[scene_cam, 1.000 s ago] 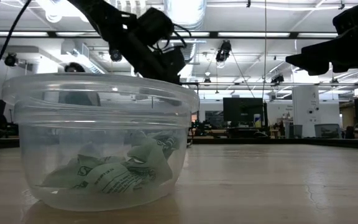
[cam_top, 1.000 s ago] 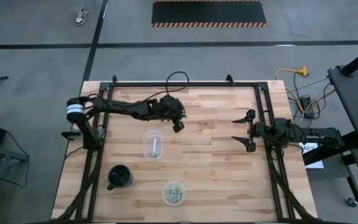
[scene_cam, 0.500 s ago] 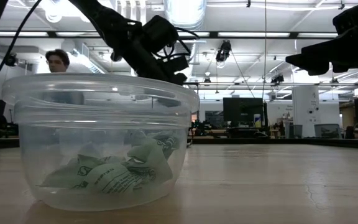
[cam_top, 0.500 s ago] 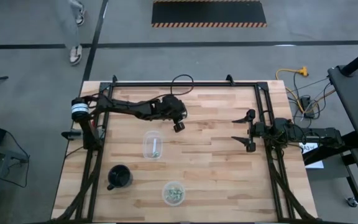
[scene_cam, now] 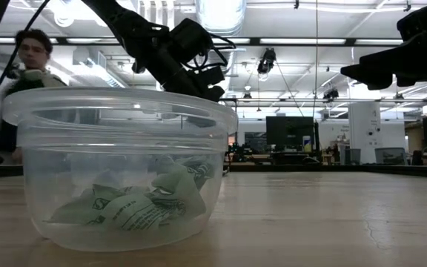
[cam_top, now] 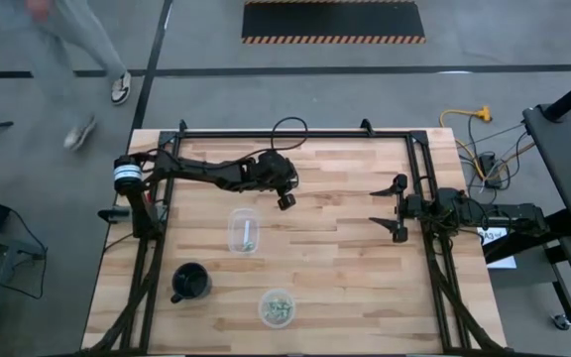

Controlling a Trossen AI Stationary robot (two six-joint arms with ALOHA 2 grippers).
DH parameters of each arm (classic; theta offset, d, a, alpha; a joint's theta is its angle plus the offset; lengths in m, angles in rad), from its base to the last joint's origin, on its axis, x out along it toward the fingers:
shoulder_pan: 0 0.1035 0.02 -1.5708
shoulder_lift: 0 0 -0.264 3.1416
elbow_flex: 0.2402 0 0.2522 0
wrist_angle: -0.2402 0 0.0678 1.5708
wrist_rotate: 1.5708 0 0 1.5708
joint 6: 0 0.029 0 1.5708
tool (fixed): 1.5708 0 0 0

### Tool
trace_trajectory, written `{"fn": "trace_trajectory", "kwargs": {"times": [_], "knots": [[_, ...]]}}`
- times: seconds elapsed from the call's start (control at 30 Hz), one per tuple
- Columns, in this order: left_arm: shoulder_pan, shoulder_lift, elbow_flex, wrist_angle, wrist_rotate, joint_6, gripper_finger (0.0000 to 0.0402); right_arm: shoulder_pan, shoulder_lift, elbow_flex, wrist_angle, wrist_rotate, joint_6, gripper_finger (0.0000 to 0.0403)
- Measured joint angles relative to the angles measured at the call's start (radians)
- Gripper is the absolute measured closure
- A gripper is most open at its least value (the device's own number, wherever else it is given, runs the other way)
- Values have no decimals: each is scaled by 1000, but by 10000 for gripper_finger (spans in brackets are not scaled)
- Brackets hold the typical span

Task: Pick and place Stevia / Truvia into bins
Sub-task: Put the truvia packet into the oval transparent container

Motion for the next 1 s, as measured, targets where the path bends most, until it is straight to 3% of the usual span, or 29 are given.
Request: {"fn": "trace_trajectory", "kwargs": {"times": [0.23, 0.77, 1.0], "knots": [[0, 1, 0, 1, 0, -1, 307, 0, 0, 0, 0, 0, 0, 78], [0, 4, 0, 3, 0, -6, 166, 0, 0, 0, 0, 0, 0, 78], [0, 4, -1, 30, 0, -10, 150, 0, 0, 0, 0, 0, 0, 78]]}}
